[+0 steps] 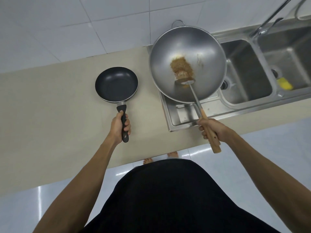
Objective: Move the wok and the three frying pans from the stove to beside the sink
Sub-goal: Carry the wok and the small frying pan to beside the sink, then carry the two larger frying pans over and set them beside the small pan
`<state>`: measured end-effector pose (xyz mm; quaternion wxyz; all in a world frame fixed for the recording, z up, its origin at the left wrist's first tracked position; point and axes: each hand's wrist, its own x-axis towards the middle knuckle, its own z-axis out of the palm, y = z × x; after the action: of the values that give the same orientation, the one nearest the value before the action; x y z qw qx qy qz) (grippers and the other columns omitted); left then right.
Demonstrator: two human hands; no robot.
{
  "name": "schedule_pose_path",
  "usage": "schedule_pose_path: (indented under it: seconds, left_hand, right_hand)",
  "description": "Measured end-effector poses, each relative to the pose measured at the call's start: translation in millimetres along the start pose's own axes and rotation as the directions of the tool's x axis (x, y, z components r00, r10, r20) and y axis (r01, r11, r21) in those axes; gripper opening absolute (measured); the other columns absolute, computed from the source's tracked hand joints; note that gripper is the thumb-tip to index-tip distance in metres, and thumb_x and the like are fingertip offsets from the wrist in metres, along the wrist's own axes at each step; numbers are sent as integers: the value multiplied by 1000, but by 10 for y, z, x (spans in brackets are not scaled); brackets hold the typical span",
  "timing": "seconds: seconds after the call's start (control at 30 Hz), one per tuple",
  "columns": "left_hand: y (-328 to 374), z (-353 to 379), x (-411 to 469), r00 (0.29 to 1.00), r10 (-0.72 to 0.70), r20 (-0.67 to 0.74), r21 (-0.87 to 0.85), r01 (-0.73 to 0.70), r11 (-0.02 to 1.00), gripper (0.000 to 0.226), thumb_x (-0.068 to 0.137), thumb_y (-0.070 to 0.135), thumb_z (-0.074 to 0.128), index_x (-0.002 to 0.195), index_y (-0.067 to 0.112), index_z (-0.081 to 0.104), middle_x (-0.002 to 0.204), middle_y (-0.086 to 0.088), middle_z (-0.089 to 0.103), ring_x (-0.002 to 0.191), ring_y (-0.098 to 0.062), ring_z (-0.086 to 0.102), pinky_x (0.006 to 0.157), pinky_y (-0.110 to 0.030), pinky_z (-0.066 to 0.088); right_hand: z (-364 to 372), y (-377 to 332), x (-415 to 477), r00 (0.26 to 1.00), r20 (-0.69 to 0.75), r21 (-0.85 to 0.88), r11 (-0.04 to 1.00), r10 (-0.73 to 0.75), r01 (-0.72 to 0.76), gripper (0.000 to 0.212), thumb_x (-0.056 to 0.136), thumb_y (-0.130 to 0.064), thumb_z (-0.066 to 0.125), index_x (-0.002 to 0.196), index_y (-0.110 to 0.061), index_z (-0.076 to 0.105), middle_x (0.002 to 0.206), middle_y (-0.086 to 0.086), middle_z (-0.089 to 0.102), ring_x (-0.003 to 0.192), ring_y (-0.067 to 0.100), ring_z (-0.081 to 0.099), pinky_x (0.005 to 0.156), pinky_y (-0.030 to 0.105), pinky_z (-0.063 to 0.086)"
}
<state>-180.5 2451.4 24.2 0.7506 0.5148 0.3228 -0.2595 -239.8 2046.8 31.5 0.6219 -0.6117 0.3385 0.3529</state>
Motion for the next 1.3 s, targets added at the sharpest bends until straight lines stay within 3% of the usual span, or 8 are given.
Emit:
schedule_pose_path:
  seconds: [0.17,0.37,0.47,0.63,0.77,0.87,1.0,1.3]
  left_hand:
    - [-58,-13,68,991,95,-93,293,-64,954,11,97,18,52,87,13,48,63,-4,44,37,-14,39,35,-25,38]
    - [-180,-17,131,946,283,-160,602,-134,787,6,99,11,49,102,6,49,74,-11,51,53,-22,49,54,-35,48]
    - [-158,-8,124,939,312,-146,663,-141,735,11,99,13,49,105,4,48,76,-13,53,55,-25,53,62,-41,51]
    - [-114,-28,62,940,311,-142,686,-133,715,19,97,14,54,112,3,48,85,-16,56,58,-25,58,67,-41,54]
    - [-83,-32,-10,917,375,-135,737,-161,657,28,93,16,62,114,5,48,100,-15,59,83,-30,59,73,-33,45]
    - [-42,-29,-95,871,462,-165,820,-139,555,54,92,19,65,134,-8,44,128,-28,54,109,-41,56,90,-42,48]
    - [25,103,-269,766,642,28,922,-268,279,60,90,31,67,135,-6,49,127,-28,54,120,-45,47,101,-51,40]
    - [90,965,-386,730,554,401,888,-458,-39,56,96,34,61,138,-2,50,139,-22,54,133,-38,43,111,-45,32]
  right_hand:
    - [155,5,34,968,-211,-237,968,-137,85,14,85,-10,64,95,-1,67,78,18,68,58,26,67,59,38,60]
    - [337,48,53,884,-382,-615,788,-270,-26,19,89,-21,61,96,-3,58,84,17,70,70,30,70,58,32,53]
    - [379,80,62,859,-407,-652,758,-310,-36,30,91,-24,62,105,1,55,95,20,68,84,36,67,68,37,53]
    - [460,84,10,841,-422,-705,705,-339,-70,34,92,-23,63,109,3,49,102,24,63,84,39,61,68,40,51]
    - [553,146,-71,807,-461,-739,663,-369,-119,37,92,-24,64,113,-2,43,103,23,62,77,36,57,67,39,47]
    - [599,220,-168,806,-455,-754,645,-378,-123,57,89,-34,69,125,-5,38,113,23,59,94,40,62,73,42,48]
    - [604,325,-315,780,-457,-724,689,-428,-46,79,84,-56,68,137,-7,36,128,23,54,111,41,57,89,50,49]
    - [-253,311,-680,706,-509,-665,745,-492,40,66,100,-49,46,142,1,36,141,31,47,128,47,44,105,57,39]
